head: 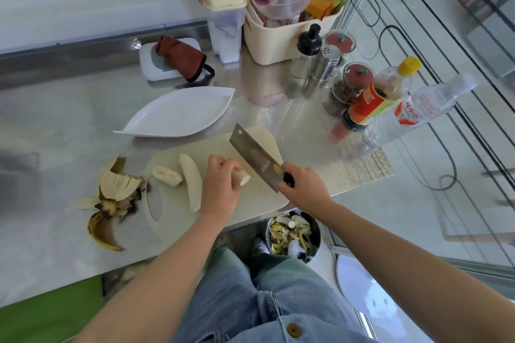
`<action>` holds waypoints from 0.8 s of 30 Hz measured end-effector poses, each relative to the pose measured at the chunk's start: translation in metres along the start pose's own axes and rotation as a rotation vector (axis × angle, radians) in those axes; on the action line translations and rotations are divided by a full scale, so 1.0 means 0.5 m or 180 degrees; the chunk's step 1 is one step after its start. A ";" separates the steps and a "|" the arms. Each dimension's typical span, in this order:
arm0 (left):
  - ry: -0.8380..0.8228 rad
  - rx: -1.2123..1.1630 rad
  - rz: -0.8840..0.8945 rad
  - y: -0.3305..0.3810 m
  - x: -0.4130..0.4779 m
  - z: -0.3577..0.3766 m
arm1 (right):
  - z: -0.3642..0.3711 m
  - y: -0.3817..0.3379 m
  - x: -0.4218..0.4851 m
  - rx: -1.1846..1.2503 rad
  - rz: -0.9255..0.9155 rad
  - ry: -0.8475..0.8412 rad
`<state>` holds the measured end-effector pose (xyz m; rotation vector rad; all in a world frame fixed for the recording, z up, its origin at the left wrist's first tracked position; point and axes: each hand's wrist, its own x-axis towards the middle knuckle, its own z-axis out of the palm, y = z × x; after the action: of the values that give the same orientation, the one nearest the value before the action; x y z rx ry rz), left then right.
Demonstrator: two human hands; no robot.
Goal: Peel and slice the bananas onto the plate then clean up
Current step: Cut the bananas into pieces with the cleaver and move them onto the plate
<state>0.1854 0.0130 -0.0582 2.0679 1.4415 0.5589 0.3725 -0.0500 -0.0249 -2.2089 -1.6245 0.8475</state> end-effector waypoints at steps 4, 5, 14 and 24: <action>0.0248 -0.0971 -0.0859 0.006 -0.014 0.008 | 0.006 -0.007 0.007 -0.0392 -0.0044 -0.0098; 0.0278 -0.1169 -0.1038 0.002 -0.014 0.015 | 0.007 -0.012 0.010 -0.0484 -0.0060 -0.0162; 0.0505 -0.1885 -0.2211 -0.008 0.011 0.048 | -0.011 -0.064 0.027 -0.0447 -0.0640 -0.0310; 0.0844 -0.2471 -0.2485 -0.009 0.010 0.063 | -0.017 -0.072 0.024 -0.0635 -0.0803 -0.0435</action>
<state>0.2034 0.0128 -0.0851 0.7738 1.6640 0.8789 0.3521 -0.0255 -0.0025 -2.0453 -2.0820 0.8111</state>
